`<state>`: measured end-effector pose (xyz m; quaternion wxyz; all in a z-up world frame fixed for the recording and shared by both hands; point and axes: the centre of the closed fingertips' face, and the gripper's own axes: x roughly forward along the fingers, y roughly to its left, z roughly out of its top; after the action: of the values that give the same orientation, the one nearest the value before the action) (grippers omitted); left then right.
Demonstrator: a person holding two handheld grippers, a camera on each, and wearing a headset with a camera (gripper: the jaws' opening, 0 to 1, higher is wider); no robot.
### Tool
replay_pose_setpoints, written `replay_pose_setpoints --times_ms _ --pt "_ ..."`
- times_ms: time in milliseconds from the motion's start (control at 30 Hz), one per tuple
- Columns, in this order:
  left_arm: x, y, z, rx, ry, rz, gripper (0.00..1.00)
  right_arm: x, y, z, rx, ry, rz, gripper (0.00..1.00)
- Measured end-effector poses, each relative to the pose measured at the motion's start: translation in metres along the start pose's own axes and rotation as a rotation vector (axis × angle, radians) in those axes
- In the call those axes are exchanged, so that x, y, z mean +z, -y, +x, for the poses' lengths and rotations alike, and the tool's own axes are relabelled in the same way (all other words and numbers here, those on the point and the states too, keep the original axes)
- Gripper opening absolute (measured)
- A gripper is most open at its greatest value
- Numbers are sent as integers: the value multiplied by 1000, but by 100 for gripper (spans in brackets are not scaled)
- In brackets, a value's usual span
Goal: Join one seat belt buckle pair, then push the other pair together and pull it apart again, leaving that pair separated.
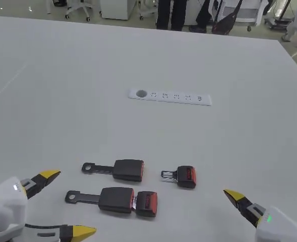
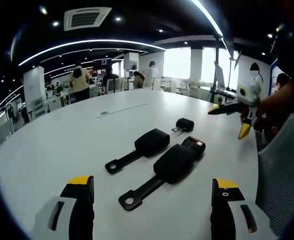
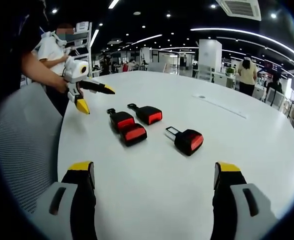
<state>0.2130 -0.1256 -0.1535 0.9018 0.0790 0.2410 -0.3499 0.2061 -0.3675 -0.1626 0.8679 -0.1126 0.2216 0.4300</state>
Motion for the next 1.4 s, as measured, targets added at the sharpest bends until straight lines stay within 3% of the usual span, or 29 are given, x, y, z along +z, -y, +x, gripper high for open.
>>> replay_pose_setpoints --times_ms 1400 --pt "8 4 -7 -7 55 -38 100 5 -2 -5 -19 15 -6 100"
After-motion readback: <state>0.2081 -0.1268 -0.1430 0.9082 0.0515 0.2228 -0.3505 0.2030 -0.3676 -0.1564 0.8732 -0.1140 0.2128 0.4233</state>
